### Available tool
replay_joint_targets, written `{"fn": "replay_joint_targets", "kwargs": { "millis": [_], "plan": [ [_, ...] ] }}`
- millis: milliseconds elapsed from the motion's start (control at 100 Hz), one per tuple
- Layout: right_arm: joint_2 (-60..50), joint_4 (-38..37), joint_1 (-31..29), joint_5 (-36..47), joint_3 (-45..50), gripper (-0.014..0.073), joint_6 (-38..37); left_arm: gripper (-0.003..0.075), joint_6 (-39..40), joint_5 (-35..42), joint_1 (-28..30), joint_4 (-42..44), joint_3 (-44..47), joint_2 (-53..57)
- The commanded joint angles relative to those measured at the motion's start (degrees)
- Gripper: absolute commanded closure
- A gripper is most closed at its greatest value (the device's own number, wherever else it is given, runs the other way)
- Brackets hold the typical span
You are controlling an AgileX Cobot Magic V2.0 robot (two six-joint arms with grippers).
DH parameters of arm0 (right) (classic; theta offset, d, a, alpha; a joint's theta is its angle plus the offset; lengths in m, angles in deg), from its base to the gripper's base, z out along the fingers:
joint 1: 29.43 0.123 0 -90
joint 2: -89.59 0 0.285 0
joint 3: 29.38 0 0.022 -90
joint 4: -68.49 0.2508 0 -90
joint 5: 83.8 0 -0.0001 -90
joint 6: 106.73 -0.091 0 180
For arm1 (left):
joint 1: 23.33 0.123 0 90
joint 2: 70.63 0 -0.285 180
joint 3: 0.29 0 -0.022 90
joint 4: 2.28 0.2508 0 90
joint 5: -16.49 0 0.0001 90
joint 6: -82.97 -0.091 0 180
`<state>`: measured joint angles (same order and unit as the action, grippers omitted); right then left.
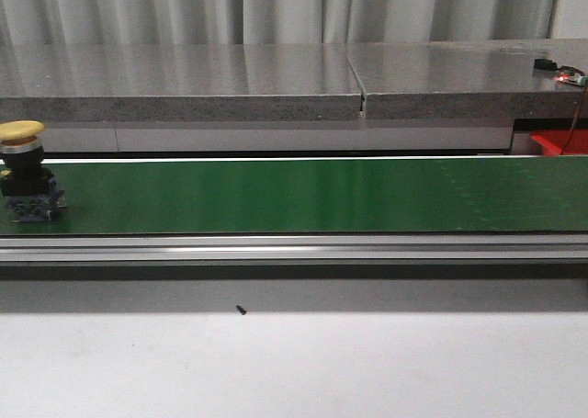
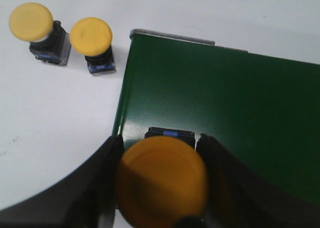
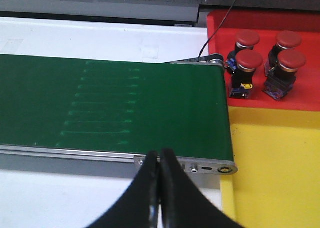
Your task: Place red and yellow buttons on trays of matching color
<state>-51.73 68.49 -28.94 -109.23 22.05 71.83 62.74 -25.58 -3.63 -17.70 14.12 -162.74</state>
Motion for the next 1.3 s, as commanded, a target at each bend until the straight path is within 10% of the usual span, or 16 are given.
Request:
{"fn": "replay_joint_targets", "kwargs": {
  "millis": [0, 320, 660, 1110, 1290],
  "plan": [
    [0.09, -0.4, 0.06, 4.02, -1.35, 0.066, 0.21, 0.0499, -0.19, 3.96, -0.56, -0.57, 0.21, 2.28],
    [0.09, -0.4, 0.06, 4.02, -1.35, 0.066, 0.21, 0.0487, -0.29, 5.61, -0.56, 0.22, 3.14, 2.28],
    [0.09, -0.4, 0.06, 4.02, -1.35, 0.066, 0.21, 0.0153, -0.29, 6.03, -0.56, -0.71, 3.14, 2.28],
    [0.09, -0.4, 0.06, 4.02, -1.35, 0.066, 0.21, 0.0159, -5.86, 6.38, -2.25, -8.73, 3.03, 11.61],
    [0.09, -0.4, 0.06, 4.02, -1.35, 0.066, 0.21, 0.0358, -5.96, 6.15, -7.21, -8.73, 3.03, 16.2]
  ]
}}
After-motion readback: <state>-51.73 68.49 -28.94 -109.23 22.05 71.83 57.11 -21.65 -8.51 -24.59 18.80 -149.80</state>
